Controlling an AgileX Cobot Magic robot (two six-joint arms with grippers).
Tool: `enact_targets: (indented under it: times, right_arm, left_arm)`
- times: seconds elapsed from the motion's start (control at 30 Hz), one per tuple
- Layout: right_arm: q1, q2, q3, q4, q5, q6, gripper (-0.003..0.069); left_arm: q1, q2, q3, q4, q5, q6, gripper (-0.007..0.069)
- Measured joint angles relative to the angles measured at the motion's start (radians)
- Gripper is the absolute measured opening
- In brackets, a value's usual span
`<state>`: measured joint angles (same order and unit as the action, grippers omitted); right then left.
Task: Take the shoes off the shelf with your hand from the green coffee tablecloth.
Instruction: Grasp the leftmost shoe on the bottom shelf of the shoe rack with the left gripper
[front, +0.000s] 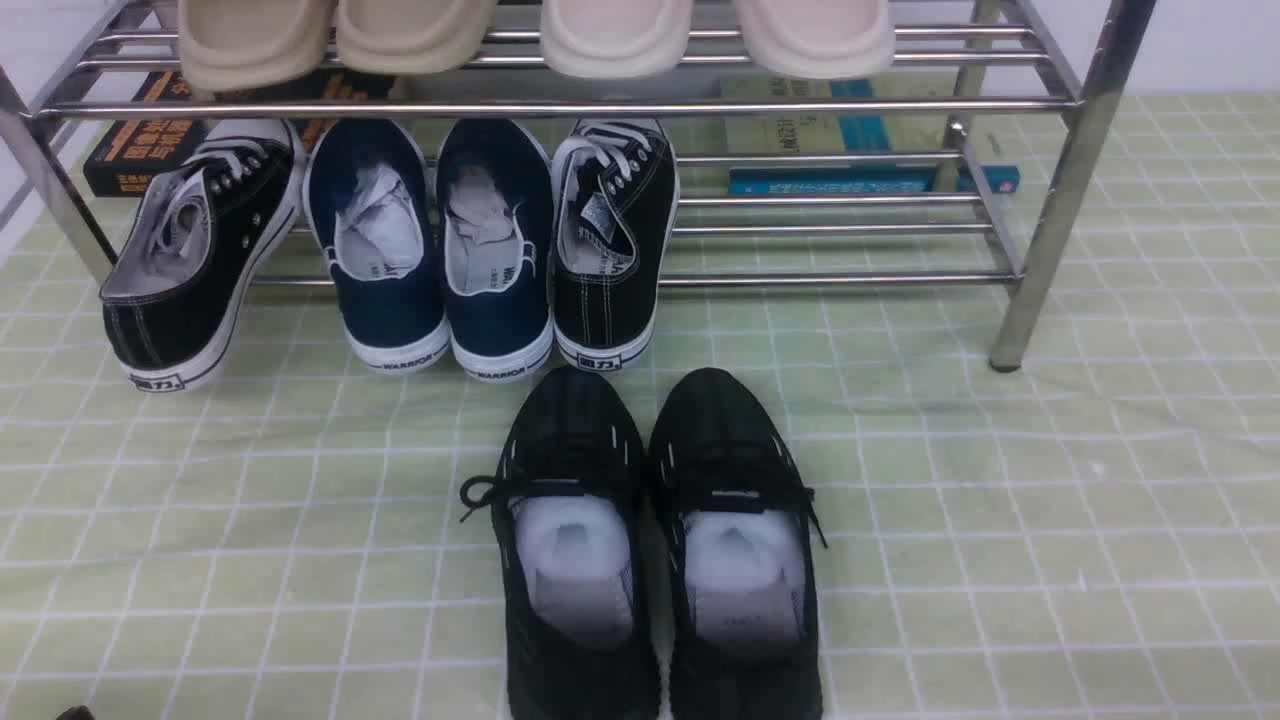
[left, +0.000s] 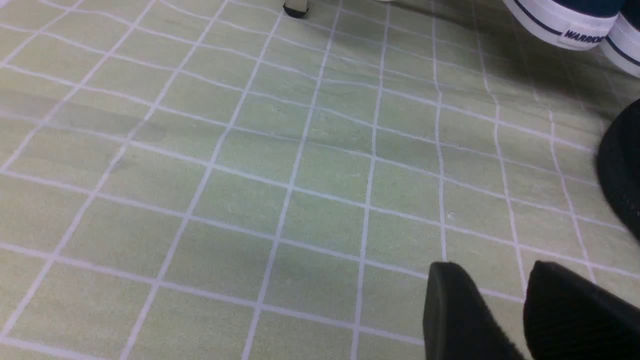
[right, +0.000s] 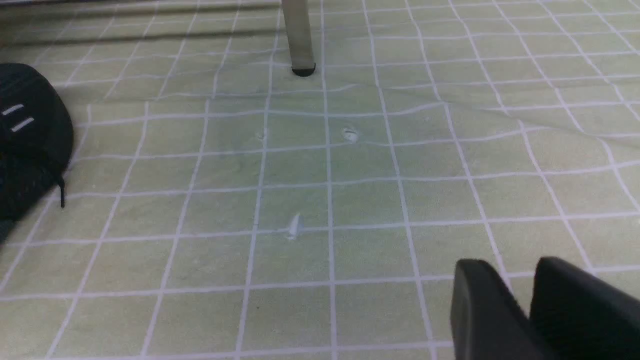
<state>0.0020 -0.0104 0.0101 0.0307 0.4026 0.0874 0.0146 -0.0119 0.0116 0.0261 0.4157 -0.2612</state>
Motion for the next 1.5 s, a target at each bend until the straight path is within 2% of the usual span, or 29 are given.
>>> enact_targets:
  times: [1.5]
  right_arm:
    - [0.0,0.0,0.0,0.0,0.0,0.0,0.0237]
  left_arm:
    - [0.0,0.0,0.0,0.001,0.0,-0.001,0.0242]
